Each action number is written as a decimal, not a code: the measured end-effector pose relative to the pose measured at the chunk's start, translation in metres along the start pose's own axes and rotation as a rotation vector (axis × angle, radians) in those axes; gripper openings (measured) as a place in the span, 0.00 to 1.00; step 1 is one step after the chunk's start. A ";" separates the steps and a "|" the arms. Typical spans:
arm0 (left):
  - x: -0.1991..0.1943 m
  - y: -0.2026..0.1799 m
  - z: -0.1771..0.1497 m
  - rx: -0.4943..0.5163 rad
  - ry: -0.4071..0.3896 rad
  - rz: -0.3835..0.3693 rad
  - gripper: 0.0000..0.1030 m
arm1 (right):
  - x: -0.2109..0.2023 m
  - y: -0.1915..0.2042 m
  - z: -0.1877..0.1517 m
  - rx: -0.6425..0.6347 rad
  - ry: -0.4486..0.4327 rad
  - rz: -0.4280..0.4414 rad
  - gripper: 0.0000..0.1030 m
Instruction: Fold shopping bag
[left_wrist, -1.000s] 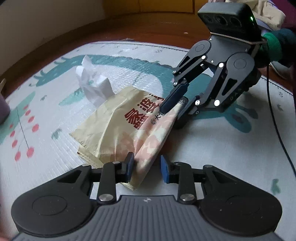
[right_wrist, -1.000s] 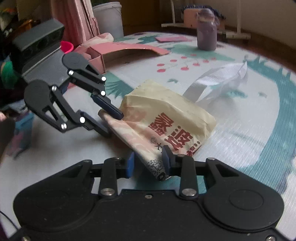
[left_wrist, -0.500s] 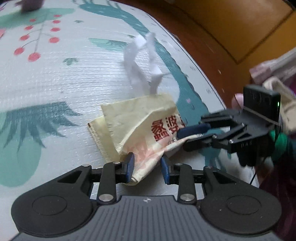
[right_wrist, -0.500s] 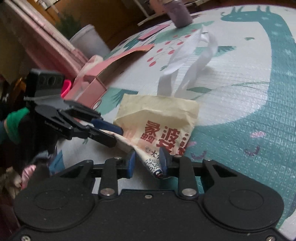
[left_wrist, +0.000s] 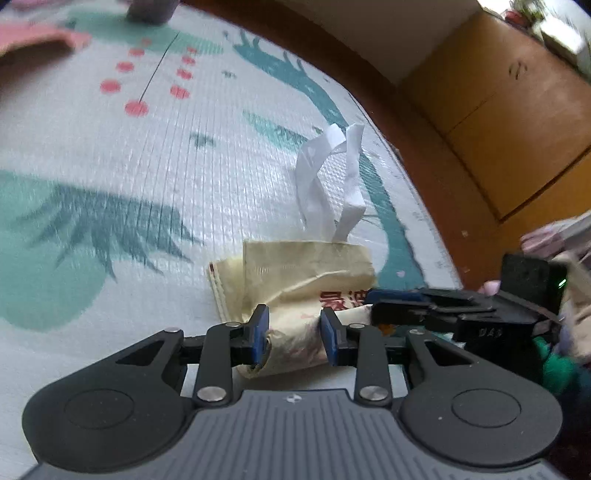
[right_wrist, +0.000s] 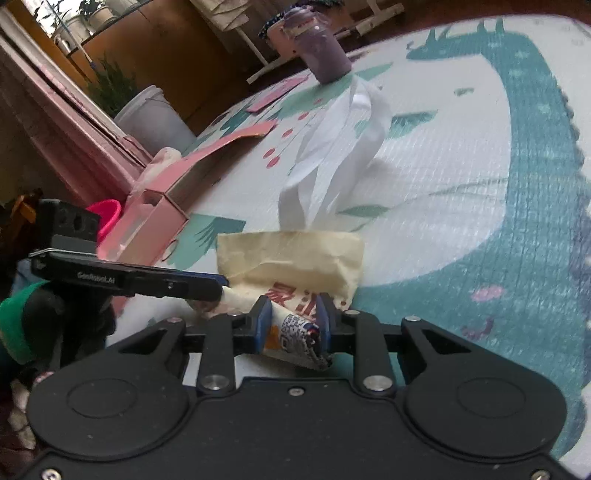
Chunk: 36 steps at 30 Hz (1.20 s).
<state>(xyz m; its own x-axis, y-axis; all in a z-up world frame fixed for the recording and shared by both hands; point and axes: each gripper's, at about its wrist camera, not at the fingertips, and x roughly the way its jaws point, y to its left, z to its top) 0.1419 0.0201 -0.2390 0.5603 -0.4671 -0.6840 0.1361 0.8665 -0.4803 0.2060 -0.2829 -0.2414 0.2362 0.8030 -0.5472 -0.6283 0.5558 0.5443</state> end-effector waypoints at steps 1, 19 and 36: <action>0.001 -0.004 -0.002 0.020 -0.015 0.020 0.30 | 0.001 0.002 0.000 -0.028 -0.005 -0.015 0.22; -0.020 -0.092 -0.035 0.462 -0.187 0.407 0.33 | 0.010 0.023 -0.003 -0.278 -0.016 -0.111 0.25; 0.008 -0.077 -0.050 0.349 -0.171 0.326 0.33 | -0.016 0.059 0.002 -0.454 -0.053 -0.118 0.13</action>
<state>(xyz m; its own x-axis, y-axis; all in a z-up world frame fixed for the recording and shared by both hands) 0.0949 -0.0590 -0.2344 0.7406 -0.1523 -0.6544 0.1804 0.9833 -0.0246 0.1666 -0.2626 -0.1993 0.3559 0.7562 -0.5491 -0.8527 0.5032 0.1404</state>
